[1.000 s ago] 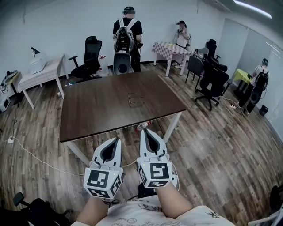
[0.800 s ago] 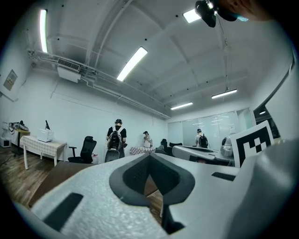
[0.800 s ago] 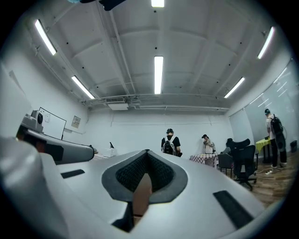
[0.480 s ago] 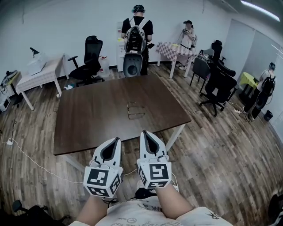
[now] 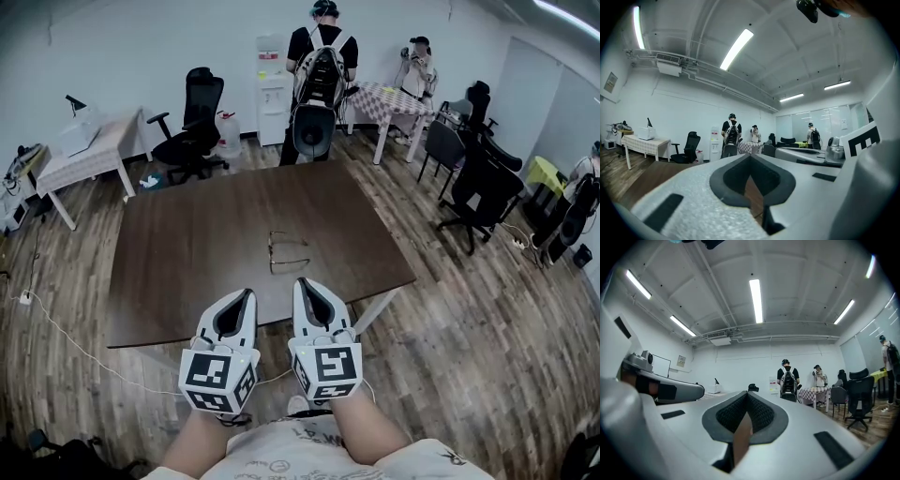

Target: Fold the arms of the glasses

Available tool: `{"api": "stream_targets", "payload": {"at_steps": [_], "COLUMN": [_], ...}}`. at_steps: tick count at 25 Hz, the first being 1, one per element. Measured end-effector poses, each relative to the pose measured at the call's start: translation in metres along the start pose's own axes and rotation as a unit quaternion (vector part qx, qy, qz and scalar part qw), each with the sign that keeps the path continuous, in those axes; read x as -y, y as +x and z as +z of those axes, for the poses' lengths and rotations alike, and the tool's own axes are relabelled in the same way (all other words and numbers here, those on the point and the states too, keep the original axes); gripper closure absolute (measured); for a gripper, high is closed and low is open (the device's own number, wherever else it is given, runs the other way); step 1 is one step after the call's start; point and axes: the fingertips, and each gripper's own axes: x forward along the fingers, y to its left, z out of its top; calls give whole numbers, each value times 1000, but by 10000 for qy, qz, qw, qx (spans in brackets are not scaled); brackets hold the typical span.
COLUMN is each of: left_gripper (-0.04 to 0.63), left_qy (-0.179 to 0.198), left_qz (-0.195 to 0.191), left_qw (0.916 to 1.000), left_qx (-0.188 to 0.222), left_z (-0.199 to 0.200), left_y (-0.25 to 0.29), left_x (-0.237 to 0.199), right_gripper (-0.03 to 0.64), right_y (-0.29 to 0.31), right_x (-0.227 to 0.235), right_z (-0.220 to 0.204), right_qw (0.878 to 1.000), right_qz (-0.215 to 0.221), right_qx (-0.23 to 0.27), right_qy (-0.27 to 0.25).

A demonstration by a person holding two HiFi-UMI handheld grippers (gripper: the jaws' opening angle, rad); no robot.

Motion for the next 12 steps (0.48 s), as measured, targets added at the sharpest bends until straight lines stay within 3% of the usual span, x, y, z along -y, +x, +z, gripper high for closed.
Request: {"api": "stream_targets", "payload": {"at_steps": [12], "left_gripper": [600], "left_qy": [75], "left_qz": [379], "left_qw": [9992], "left_qx": [-122], "left_z": [-4], "left_y": [92], "left_x": [-26], "right_gripper": [603], "right_y": [78], "right_x": [45], "right_z": [-13], "right_qw": [9994], "right_qz": [330], "right_qx": [-91], "right_qy": [97]}}
